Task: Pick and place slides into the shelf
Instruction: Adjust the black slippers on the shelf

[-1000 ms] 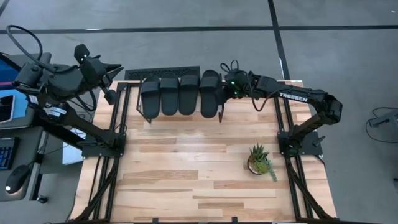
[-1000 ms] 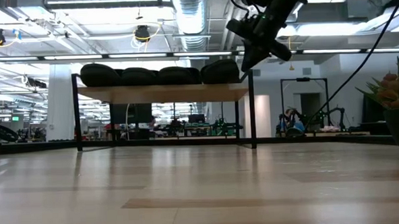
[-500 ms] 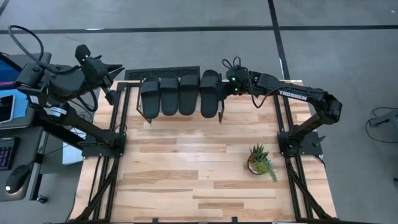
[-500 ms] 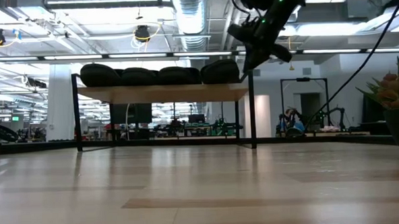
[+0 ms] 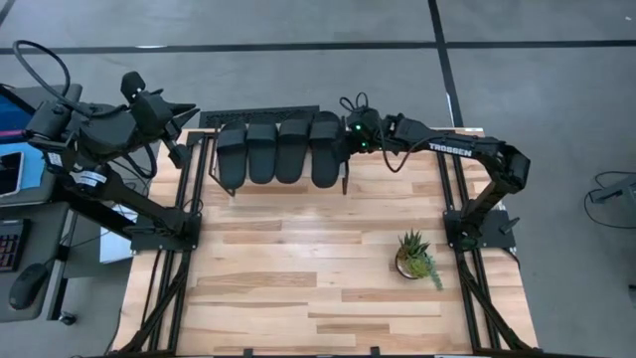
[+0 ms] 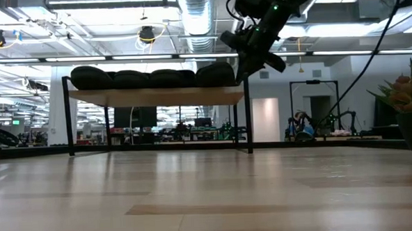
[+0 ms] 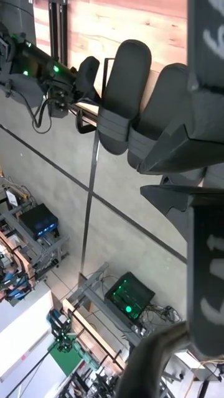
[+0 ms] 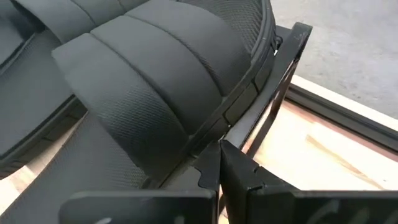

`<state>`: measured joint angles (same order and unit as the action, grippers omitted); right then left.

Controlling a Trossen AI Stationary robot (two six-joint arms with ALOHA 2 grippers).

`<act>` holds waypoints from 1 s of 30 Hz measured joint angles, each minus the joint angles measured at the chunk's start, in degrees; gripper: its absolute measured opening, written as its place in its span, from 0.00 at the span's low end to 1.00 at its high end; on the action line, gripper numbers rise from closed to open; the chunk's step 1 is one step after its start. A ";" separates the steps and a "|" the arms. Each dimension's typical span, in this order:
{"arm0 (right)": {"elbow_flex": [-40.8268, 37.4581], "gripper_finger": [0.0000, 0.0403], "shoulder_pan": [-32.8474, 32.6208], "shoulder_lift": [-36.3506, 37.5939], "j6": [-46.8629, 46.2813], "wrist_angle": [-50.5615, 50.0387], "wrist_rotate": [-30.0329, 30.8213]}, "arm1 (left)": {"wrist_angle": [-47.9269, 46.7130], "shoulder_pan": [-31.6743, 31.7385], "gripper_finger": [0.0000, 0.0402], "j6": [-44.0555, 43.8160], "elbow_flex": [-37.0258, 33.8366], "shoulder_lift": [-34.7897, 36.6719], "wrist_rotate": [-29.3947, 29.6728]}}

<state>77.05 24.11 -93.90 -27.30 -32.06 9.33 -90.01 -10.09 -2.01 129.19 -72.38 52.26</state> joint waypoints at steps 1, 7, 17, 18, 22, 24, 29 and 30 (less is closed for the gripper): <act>0.10 0.00 0.30 0.35 0.40 0.08 -0.58 | -0.01 -0.02 0.07 -0.05 0.00 0.00 -0.21; 1.12 0.00 1.28 1.27 1.91 0.99 -6.33 | 0.01 -0.01 0.07 -0.10 0.00 0.00 -0.81; 1.42 0.00 1.45 -1.45 2.27 1.24 -7.86 | -0.01 0.00 0.07 -0.34 0.00 -0.02 -0.80; 1.42 0.00 1.51 -1.45 2.29 0.97 -7.84 | 0.00 0.00 0.07 -0.34 0.00 -0.02 -0.81; 1.58 0.00 1.39 -1.91 2.29 0.68 -7.47 | -0.01 -0.01 0.07 -0.34 0.00 -0.02 -0.89; 1.54 0.00 0.96 -1.68 1.99 0.32 -5.72 | -0.01 -0.01 0.07 -0.37 0.00 -0.02 -0.88; 1.10 0.00 0.35 -0.11 1.90 0.76 -1.68 | -0.01 0.00 0.07 -0.71 0.00 -0.02 -0.93; 1.10 0.00 0.43 0.26 1.90 1.64 -1.34 | -0.01 -0.01 0.07 -0.71 0.00 -0.02 -0.93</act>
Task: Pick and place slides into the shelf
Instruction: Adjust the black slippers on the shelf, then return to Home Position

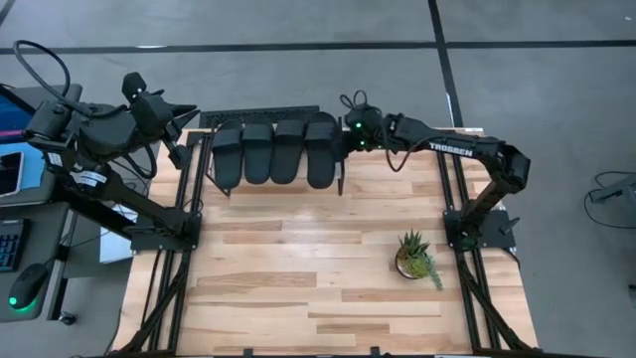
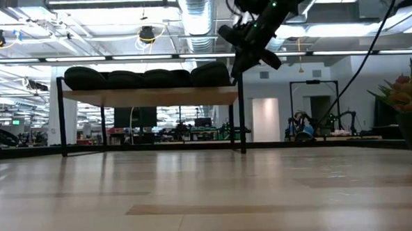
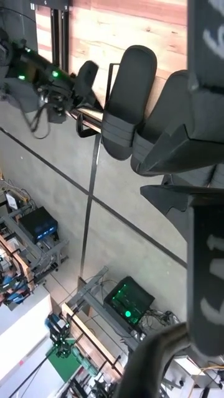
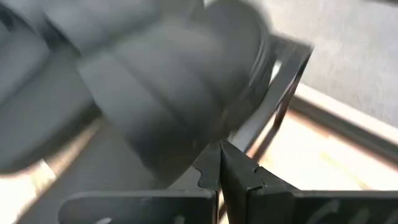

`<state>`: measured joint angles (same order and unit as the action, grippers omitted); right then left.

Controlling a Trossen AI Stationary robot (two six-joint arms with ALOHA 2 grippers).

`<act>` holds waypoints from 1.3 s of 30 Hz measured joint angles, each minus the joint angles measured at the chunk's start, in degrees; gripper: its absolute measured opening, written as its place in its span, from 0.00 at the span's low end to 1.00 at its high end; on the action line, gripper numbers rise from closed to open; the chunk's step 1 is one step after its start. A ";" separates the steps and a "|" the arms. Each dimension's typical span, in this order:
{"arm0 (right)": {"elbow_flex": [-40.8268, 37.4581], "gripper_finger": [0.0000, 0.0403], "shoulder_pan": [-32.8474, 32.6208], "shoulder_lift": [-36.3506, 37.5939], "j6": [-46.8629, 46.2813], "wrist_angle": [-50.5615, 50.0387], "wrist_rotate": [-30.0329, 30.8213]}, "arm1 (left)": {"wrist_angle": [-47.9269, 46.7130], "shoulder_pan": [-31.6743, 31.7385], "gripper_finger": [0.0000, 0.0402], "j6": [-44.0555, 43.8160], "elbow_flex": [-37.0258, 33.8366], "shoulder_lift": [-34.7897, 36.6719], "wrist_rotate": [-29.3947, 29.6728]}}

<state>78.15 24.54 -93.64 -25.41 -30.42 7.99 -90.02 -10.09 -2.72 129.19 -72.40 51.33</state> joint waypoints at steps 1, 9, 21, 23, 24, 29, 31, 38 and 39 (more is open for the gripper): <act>0.00 0.00 0.08 0.46 0.00 0.93 0.40 | 0.00 0.01 0.07 0.00 0.00 0.00 0.00; 0.04 0.00 0.05 1.44 0.57 8.48 0.09 | 0.00 0.00 0.07 0.00 0.00 0.00 -0.02; 0.41 0.00 1.77 -4.66 -0.68 1.52 -4.43 | 0.00 0.00 0.07 0.41 0.00 0.00 -0.01; 0.32 0.00 1.10 -4.81 -0.47 3.24 -4.27 | 0.01 0.00 0.07 0.44 0.00 0.02 0.00; 0.41 0.00 0.98 -4.83 -0.25 4.16 -3.93 | 0.02 -0.01 0.07 0.44 0.00 0.02 -0.02; -0.03 0.00 1.34 -2.90 0.23 4.90 -2.75 | 0.01 0.00 0.07 0.46 0.00 0.00 0.04; -0.15 0.00 1.11 -1.50 1.50 5.52 -0.92 | 0.00 0.00 0.07 0.46 0.00 0.00 0.02; -0.02 0.00 -0.98 5.71 8.88 13.79 5.04 | 0.02 0.00 0.07 -0.24 -0.01 0.33 -0.93; -0.02 0.00 -1.23 6.84 10.57 14.57 5.24 | 0.01 -0.06 0.07 -1.17 -0.07 0.77 -1.97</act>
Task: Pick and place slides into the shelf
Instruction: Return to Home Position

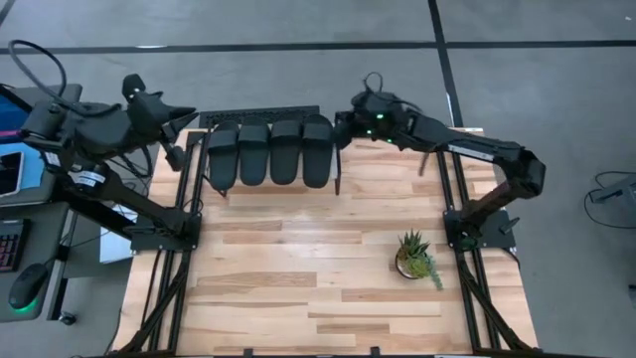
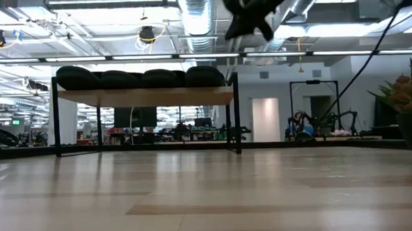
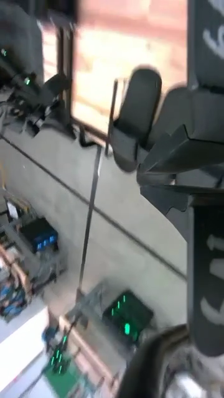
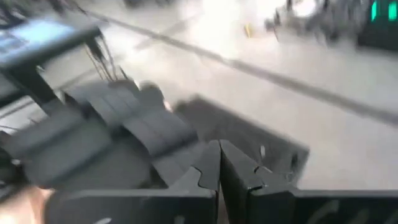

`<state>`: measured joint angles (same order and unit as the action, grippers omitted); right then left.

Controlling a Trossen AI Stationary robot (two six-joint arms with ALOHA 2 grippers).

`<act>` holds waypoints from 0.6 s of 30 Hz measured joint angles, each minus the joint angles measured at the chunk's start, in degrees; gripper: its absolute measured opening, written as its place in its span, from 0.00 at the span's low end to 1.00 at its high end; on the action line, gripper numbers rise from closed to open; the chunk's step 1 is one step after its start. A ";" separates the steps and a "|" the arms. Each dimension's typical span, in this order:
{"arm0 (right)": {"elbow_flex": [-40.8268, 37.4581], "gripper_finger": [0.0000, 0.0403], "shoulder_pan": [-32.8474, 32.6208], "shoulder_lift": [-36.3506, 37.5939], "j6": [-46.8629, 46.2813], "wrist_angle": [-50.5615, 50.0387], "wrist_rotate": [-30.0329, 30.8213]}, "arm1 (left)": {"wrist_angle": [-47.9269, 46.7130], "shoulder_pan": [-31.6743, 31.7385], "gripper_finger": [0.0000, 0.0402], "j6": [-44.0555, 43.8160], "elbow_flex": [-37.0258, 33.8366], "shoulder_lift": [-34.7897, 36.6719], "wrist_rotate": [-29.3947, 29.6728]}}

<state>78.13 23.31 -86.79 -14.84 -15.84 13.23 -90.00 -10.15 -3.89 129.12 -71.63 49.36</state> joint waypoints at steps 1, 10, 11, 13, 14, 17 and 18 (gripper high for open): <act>-0.04 0.00 -0.13 1.04 1.96 1.09 0.05 | 0.01 -0.21 0.07 -0.80 0.00 0.52 -1.08; -19.38 0.00 1.54 14.20 5.91 26.18 -16.00 | 7.19 -5.66 0.07 -4.43 -12.60 14.19 2.18; -22.41 0.00 1.63 15.75 5.36 29.13 -17.29 | 9.36 -6.36 0.07 -4.35 -16.05 16.69 2.14; -28.42 0.00 2.17 18.83 4.09 34.16 -19.64 | 14.60 -7.68 0.07 -3.88 -24.42 21.92 0.58; -31.03 0.00 2.41 20.36 3.31 36.31 -20.81 | 17.86 -8.30 0.07 -3.29 -29.08 24.42 -0.90; -37.77 0.00 3.29 25.57 2.82 41.50 -24.83 | 28.79 -9.70 0.07 -1.88 -43.62 32.50 -8.45; -39.66 0.00 3.47 27.53 2.80 42.49 -25.66 | 32.03 -9.83 0.07 -1.96 -48.28 35.28 -10.99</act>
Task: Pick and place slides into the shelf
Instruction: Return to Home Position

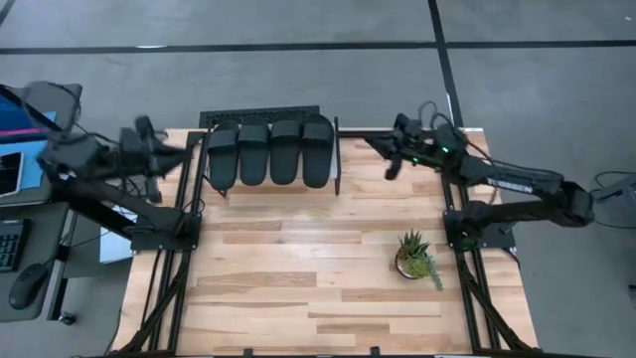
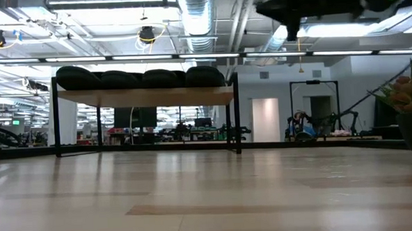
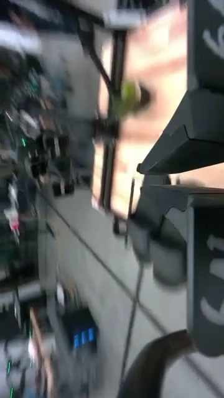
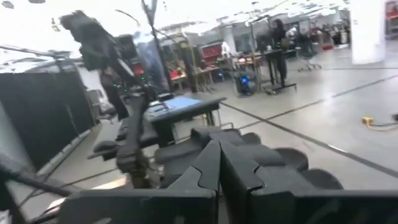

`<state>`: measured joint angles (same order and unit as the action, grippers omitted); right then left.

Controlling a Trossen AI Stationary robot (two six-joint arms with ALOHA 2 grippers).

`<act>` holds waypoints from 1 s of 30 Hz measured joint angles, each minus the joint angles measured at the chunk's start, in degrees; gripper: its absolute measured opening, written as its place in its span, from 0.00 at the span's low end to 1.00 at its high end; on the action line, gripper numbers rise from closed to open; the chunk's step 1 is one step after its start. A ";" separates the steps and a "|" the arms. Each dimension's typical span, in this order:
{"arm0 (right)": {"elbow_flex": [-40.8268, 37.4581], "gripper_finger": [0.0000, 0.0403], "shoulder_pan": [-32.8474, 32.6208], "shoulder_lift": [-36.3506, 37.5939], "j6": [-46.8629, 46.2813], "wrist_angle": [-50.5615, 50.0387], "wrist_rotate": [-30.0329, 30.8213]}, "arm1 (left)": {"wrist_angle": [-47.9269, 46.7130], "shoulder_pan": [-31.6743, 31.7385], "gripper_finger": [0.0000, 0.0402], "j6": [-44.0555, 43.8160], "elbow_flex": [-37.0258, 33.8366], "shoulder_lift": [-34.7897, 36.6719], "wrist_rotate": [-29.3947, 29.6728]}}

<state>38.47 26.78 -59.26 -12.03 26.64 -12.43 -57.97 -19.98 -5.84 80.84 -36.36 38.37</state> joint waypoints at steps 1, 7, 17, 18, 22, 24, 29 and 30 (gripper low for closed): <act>-1.82 0.00 0.02 2.15 0.00 -0.05 -0.81 | 2.95 -0.03 0.07 -0.59 -4.25 2.59 -1.92; -9.34 0.00 0.46 15.45 0.90 -3.60 -2.96 | 11.05 -0.03 0.07 -4.82 -22.63 17.15 -3.50; -18.99 0.00 3.16 36.80 1.53 -13.08 -3.19 | 27.66 3.00 0.07 -5.97 -41.53 36.36 -10.47; -20.36 0.00 3.51 39.21 1.44 -13.10 -3.18 | 28.02 3.67 0.07 -5.95 -42.67 36.13 -10.71; -26.13 0.00 5.10 48.18 -1.51 -13.22 -3.74 | 30.60 5.59 0.07 -5.02 -45.36 35.38 -12.45; -28.97 0.00 5.94 52.52 -3.18 -14.67 -4.33 | 31.47 5.79 0.07 -3.78 -47.90 36.31 -12.57; -34.79 0.00 7.03 59.10 -6.99 -15.79 -7.26 | 38.92 5.85 0.07 -2.49 -51.96 36.28 -13.12; -35.58 0.00 7.15 59.08 -7.48 -16.14 -8.17 | 39.51 5.85 0.07 -2.97 -53.40 36.23 -12.99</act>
<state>2.89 33.93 -0.19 -19.51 10.50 -20.60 -18.46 -14.13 -8.81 27.43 -0.12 25.38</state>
